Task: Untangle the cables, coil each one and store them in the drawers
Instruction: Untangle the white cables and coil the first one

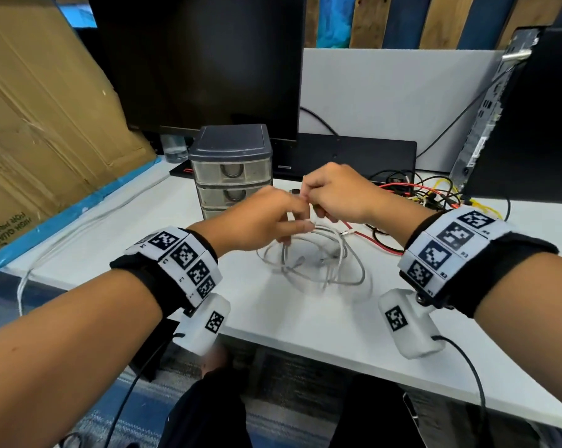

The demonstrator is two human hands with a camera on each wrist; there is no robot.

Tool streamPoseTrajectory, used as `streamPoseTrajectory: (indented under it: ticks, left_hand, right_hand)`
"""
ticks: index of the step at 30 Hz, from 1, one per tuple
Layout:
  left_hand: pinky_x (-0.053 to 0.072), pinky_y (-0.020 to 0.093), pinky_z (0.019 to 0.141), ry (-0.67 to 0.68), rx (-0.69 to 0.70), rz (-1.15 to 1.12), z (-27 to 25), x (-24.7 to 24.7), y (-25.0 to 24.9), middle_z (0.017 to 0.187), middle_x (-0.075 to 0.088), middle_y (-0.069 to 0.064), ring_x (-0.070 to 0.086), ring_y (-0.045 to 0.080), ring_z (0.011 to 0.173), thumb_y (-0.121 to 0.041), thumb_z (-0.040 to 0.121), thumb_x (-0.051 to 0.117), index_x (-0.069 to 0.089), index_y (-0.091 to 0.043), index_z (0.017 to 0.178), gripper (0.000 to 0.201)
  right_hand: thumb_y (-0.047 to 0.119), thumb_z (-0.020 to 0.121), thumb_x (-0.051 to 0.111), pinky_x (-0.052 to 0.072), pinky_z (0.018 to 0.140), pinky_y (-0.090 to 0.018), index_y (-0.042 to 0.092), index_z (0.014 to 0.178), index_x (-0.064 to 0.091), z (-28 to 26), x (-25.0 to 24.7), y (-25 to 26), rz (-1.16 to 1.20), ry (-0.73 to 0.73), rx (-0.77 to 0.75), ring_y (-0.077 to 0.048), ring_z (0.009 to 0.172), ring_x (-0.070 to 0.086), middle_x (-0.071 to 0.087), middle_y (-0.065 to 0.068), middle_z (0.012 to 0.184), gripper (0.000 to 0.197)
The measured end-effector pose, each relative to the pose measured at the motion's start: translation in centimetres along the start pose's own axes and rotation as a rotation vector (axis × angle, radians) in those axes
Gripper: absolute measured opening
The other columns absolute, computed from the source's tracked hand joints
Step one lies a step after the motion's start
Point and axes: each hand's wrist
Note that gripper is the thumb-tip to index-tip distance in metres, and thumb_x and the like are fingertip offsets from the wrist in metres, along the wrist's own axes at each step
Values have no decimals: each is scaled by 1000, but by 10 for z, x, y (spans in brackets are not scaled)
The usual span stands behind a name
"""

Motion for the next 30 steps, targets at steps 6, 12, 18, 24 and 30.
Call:
streamPoseTrajectory:
  ticks: [6,12,18,24,30]
  left_hand:
    - [58,29,71,-272,175,6,3,-26,-25,84,68,-4,67,11,78,-10,89,72,75,-13,88,5]
    - [59,25,74,-605,325,-59,10,-49,-52,91,68,7,68,15,82,-5,93,67,71,-1,91,6]
    - [63,47,77,-590,203,-418,12,-62,-57,91,68,24,74,29,80,16,93,46,61,7,104,21]
    - [61,34,65,-511,-61,-588,10,-50,-45,88,69,25,75,28,70,-1,104,49,55,5,112,11]
    - [63,30,65,-399,-225,-422,10,-32,-33,111,61,10,75,24,72,3,98,61,51,-16,118,29]
  right_hand:
    - [6,99,60,50,57,-26,24,88,66,-12,12,-18,211,236,-2,-15,62,62,66,-5,74,22]
    - [36,108,42,47,59,-28,13,100,70,-4,22,-34,133,297,198,-16,58,60,66,-6,78,37]
    - [39,109,37,35,53,-27,3,99,72,-1,-5,-26,268,146,193,-15,53,44,54,-6,74,52]
    - [35,108,40,32,51,-25,7,77,73,5,-43,-5,693,-208,108,-14,47,42,53,-2,57,54]
    - [39,111,33,38,47,-20,10,80,69,-2,-62,17,966,-430,-29,-9,47,45,52,1,58,55]
Point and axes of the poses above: each hand's wrist, its own z-axis towards the middle knuckle, its own x-axis out of the palm, y = z × x
